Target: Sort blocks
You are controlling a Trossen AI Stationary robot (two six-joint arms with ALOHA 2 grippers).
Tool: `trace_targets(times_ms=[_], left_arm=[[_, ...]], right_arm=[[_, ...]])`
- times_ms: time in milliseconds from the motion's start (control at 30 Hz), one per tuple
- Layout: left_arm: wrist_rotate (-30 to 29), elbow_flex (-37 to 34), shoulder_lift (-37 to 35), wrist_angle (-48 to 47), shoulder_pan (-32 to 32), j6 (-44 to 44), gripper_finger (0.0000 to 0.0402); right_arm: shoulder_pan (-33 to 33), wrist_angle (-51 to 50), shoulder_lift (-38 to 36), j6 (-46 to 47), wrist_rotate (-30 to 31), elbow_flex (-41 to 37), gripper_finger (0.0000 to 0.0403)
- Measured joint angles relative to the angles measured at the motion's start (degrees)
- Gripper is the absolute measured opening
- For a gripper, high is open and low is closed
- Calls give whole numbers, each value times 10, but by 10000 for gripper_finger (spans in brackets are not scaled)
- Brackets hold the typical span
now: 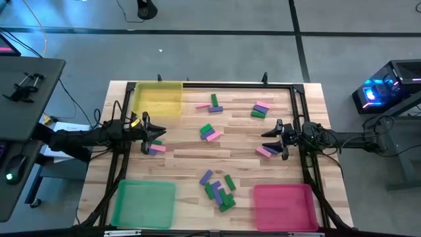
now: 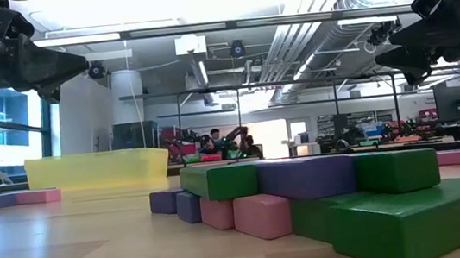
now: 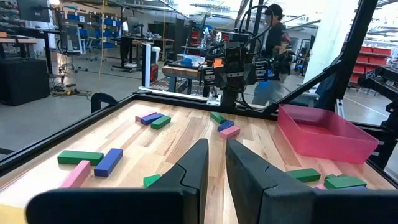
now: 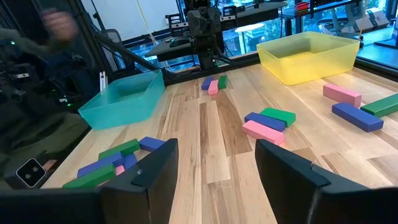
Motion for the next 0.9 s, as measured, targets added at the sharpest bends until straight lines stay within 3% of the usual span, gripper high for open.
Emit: trace_targets(times_ms=[733, 900], left_arm=[[0, 0, 0, 3, 0, 0, 44], [3, 0, 0, 31, 0, -95, 44]], right_arm=[[0, 0, 0, 0, 0, 0, 199], [0, 0, 0, 0, 0, 0, 199]])
